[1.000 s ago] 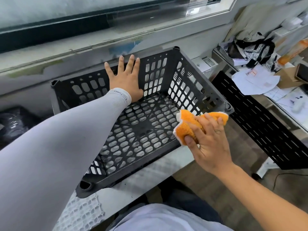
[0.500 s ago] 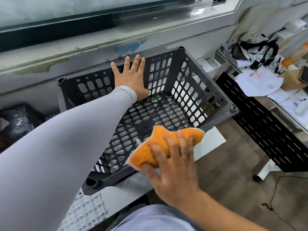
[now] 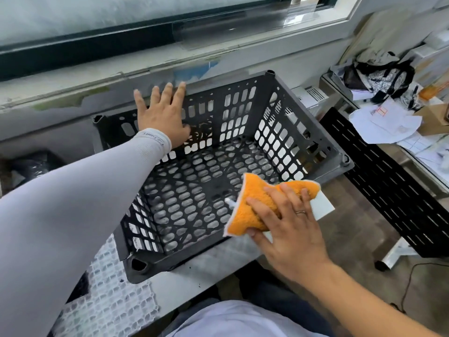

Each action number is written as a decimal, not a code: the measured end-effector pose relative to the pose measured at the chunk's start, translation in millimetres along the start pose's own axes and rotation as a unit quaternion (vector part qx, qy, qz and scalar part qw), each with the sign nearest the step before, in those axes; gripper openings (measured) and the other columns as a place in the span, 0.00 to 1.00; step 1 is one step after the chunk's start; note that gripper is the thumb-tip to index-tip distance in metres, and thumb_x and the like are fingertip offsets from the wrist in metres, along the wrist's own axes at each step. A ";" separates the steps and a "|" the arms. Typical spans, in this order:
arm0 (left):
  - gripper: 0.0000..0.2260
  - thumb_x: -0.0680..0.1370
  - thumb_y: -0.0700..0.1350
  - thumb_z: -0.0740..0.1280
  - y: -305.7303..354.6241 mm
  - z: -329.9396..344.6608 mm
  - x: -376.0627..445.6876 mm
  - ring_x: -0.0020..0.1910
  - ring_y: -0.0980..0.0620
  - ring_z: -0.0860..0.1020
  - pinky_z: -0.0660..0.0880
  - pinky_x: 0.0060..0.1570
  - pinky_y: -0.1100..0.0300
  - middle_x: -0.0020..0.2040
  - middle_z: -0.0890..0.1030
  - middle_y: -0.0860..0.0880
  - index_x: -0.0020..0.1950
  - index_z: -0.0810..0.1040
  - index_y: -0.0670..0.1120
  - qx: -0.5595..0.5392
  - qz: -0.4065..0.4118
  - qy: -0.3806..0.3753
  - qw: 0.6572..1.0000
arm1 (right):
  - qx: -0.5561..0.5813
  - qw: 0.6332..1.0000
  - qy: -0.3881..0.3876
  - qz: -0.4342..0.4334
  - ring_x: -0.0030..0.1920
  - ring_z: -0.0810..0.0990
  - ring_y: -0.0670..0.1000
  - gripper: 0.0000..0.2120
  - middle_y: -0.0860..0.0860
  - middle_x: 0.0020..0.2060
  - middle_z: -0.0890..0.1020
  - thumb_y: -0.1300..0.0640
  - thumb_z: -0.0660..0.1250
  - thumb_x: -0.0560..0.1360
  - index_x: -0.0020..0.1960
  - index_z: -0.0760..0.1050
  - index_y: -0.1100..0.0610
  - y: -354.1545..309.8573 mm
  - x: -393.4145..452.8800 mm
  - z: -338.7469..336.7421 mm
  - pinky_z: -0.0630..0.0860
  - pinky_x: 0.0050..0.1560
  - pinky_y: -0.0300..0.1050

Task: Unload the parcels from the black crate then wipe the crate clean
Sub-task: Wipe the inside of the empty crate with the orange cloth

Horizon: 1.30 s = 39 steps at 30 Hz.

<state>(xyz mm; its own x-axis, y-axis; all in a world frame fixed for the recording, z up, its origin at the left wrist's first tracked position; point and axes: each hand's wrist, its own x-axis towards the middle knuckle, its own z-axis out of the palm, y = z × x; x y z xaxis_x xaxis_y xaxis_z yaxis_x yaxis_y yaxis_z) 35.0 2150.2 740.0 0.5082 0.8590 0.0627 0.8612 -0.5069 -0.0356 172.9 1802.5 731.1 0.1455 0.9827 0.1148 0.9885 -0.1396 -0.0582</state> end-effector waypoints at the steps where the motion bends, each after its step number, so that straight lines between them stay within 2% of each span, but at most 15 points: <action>1: 0.44 0.78 0.63 0.66 -8.9 -0.7 -4.3 0.83 0.39 0.51 0.40 0.76 0.28 0.85 0.51 0.46 0.84 0.41 0.56 0.013 -0.014 -0.002 1.000 | -0.001 1.000 -0.002 0.006 0.77 0.64 0.63 0.27 0.55 0.73 0.70 0.32 0.52 0.82 0.75 0.69 0.44 10.8 1.3 -0.7 0.53 0.78 0.70; 5: 0.41 0.77 0.66 0.62 -37.4 -7.9 -23.6 0.81 0.35 0.55 0.41 0.71 0.20 0.83 0.59 0.43 0.83 0.44 0.59 0.050 -0.079 -0.027 0.995 | 0.008 1.000 0.015 0.016 0.76 0.64 0.65 0.29 0.56 0.73 0.70 0.33 0.50 0.82 0.73 0.72 0.48 26.2 4.1 -0.6 0.51 0.78 0.70; 8: 0.38 0.76 0.62 0.65 -53.9 -12.9 -37.7 0.76 0.35 0.64 0.49 0.67 0.17 0.76 0.68 0.41 0.82 0.50 0.59 0.033 -0.122 -0.041 0.991 | 0.028 0.998 0.036 0.030 0.77 0.62 0.66 0.29 0.58 0.73 0.70 0.34 0.53 0.82 0.73 0.72 0.50 15.8 3.2 2.7 0.50 0.77 0.72; 11: 0.38 0.76 0.59 0.67 -60.4 -18.0 -44.0 0.73 0.37 0.65 0.63 0.65 0.23 0.74 0.68 0.41 0.81 0.51 0.60 -0.014 -0.132 -0.056 0.990 | 0.051 0.997 0.030 0.040 0.79 0.58 0.66 0.29 0.58 0.74 0.68 0.34 0.56 0.80 0.73 0.71 0.50 -1.7 0.7 1.5 0.49 0.77 0.73; 13: 0.37 0.76 0.60 0.67 -58.5 -20.0 -45.5 0.72 0.38 0.66 0.66 0.62 0.28 0.73 0.69 0.40 0.80 0.53 0.59 -0.018 -0.131 -0.048 0.990 | 0.051 0.998 0.015 0.034 0.79 0.57 0.66 0.30 0.58 0.75 0.67 0.32 0.54 0.80 0.74 0.70 0.48 -19.3 -1.7 -0.4 0.47 0.77 0.73; 17: 0.35 0.77 0.59 0.67 -55.4 -14.0 -46.6 0.71 0.38 0.67 0.66 0.62 0.30 0.72 0.69 0.40 0.79 0.53 0.59 0.006 -0.133 -0.023 0.991 | 0.052 0.998 -0.006 -0.025 0.78 0.61 0.66 0.31 0.58 0.76 0.67 0.31 0.50 0.82 0.78 0.67 0.46 -72.8 -8.5 -2.5 0.49 0.77 0.73; 19: 0.36 0.76 0.58 0.67 -54.9 -13.6 -47.1 0.70 0.37 0.67 0.66 0.63 0.30 0.71 0.70 0.39 0.79 0.52 0.58 0.010 -0.134 -0.023 0.991 | 0.046 0.996 -0.016 -0.076 0.77 0.63 0.66 0.31 0.56 0.76 0.67 0.31 0.49 0.82 0.81 0.61 0.43 -94.7 -11.1 -1.0 0.51 0.76 0.73; 22: 0.35 0.76 0.57 0.67 -52.4 -15.0 -47.9 0.70 0.37 0.67 0.65 0.64 0.31 0.71 0.69 0.39 0.79 0.53 0.58 0.007 -0.133 -0.019 0.991 | 0.030 0.993 -0.013 -0.116 0.76 0.66 0.64 0.30 0.53 0.76 0.69 0.32 0.50 0.83 0.83 0.54 0.41 -98.3 -10.5 0.9 0.53 0.76 0.70; 25: 0.35 0.76 0.55 0.68 -50.9 -14.8 -48.8 0.69 0.37 0.68 0.66 0.63 0.33 0.70 0.70 0.39 0.78 0.54 0.58 0.008 -0.140 -0.014 0.990 | 0.038 0.991 -0.002 -0.126 0.77 0.66 0.62 0.29 0.52 0.76 0.70 0.34 0.50 0.84 0.82 0.56 0.40 -87.5 -10.6 1.5 0.56 0.77 0.68; 31: 0.35 0.75 0.54 0.68 -50.9 -14.6 -48.9 0.69 0.37 0.68 0.66 0.62 0.33 0.70 0.70 0.40 0.78 0.54 0.58 0.008 -0.141 -0.015 0.990 | 0.021 0.996 0.015 -0.082 0.75 0.68 0.62 0.26 0.53 0.72 0.72 0.35 0.51 0.84 0.79 0.65 0.41 -43.2 -2.0 3.2 0.55 0.78 0.68; 35: 0.35 0.75 0.54 0.69 -51.5 -13.7 -48.9 0.69 0.37 0.68 0.66 0.61 0.32 0.69 0.70 0.39 0.78 0.55 0.58 0.008 -0.141 -0.013 0.990 | -0.004 0.997 0.027 -0.074 0.74 0.68 0.63 0.26 0.55 0.71 0.71 0.35 0.54 0.83 0.77 0.66 0.43 -2.9 2.6 5.7 0.54 0.78 0.68; 39: 0.35 0.74 0.52 0.69 -51.8 -13.0 -49.0 0.68 0.37 0.68 0.66 0.61 0.33 0.69 0.71 0.39 0.78 0.56 0.58 0.007 -0.139 -0.011 0.990 | -0.014 0.998 0.040 -0.043 0.73 0.68 0.65 0.26 0.56 0.69 0.71 0.34 0.52 0.83 0.75 0.67 0.45 22.1 7.7 4.8 0.50 0.79 0.66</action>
<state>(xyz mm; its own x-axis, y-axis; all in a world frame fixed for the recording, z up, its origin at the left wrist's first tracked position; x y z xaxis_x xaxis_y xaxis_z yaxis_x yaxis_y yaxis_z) -34.5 2133.5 751.7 0.2507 0.9668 0.0493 0.9678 -0.2493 -0.0338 195.7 1807.6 725.9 0.0613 0.9785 0.1969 0.9981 -0.0592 -0.0166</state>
